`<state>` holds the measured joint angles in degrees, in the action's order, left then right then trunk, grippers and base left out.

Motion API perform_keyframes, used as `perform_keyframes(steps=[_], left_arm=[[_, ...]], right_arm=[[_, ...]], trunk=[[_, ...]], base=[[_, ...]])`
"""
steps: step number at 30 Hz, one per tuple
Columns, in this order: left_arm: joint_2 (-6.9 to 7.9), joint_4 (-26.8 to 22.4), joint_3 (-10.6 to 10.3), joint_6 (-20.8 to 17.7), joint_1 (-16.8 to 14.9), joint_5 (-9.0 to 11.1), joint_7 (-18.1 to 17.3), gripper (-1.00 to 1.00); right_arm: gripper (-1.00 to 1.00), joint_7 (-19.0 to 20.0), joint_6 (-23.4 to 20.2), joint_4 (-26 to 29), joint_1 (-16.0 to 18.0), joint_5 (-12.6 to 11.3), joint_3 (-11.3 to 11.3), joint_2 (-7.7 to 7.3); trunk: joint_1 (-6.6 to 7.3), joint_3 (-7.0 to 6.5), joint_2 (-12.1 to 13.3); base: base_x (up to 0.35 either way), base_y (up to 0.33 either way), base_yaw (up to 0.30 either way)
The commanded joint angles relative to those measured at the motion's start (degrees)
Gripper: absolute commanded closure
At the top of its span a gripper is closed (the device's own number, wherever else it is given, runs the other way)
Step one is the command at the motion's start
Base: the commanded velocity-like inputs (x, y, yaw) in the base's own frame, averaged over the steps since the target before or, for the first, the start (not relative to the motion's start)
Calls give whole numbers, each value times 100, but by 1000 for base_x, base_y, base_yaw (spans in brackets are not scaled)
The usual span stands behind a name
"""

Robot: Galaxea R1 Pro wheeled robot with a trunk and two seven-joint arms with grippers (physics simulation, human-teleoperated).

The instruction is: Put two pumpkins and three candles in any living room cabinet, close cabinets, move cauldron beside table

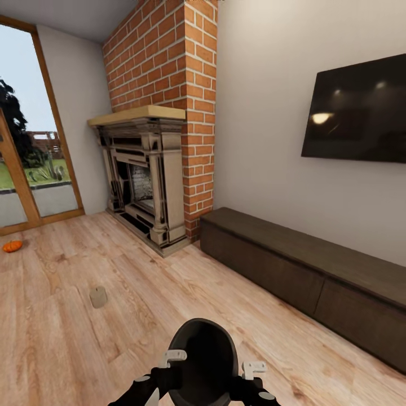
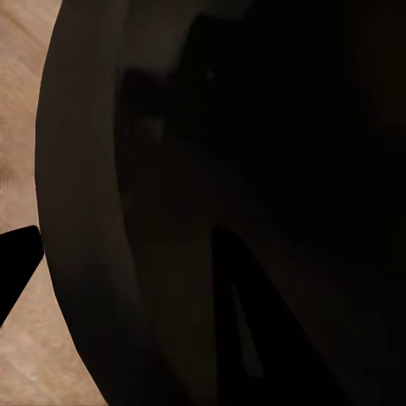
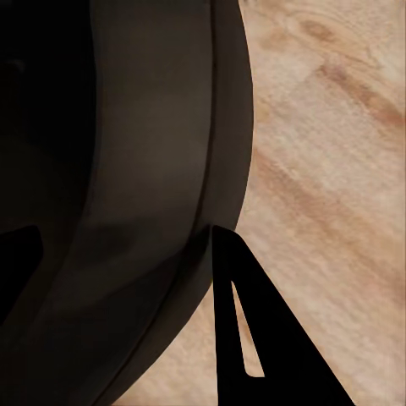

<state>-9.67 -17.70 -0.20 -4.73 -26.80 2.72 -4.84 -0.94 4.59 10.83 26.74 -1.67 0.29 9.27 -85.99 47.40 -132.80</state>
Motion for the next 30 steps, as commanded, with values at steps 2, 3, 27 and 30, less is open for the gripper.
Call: perform_keyframes(steps=[2,3,27,30], left_arm=[[0,-6,-15,-37,2,31,-17,100],[0,-6,-15,-37,3,30,-17,100],[0,-6,-15,-24,6,27,-17,100],[0,-6,-15,-24,8,27,-17,100]], right_arm=[[100,18,16,51,7,-44,-3,5],[100,18,16,51,7,-44,-3,5],[100,15,15,53,7,-44,-3,5],[100,15,10,52,7,-44,-3,5]], trunk=[[46,-31,79],[68,-49,119],[200,-157,359],[200,-157,359]], base=[[0,0,0],[0,0,0],[0,0,0],[-126,0,0]])
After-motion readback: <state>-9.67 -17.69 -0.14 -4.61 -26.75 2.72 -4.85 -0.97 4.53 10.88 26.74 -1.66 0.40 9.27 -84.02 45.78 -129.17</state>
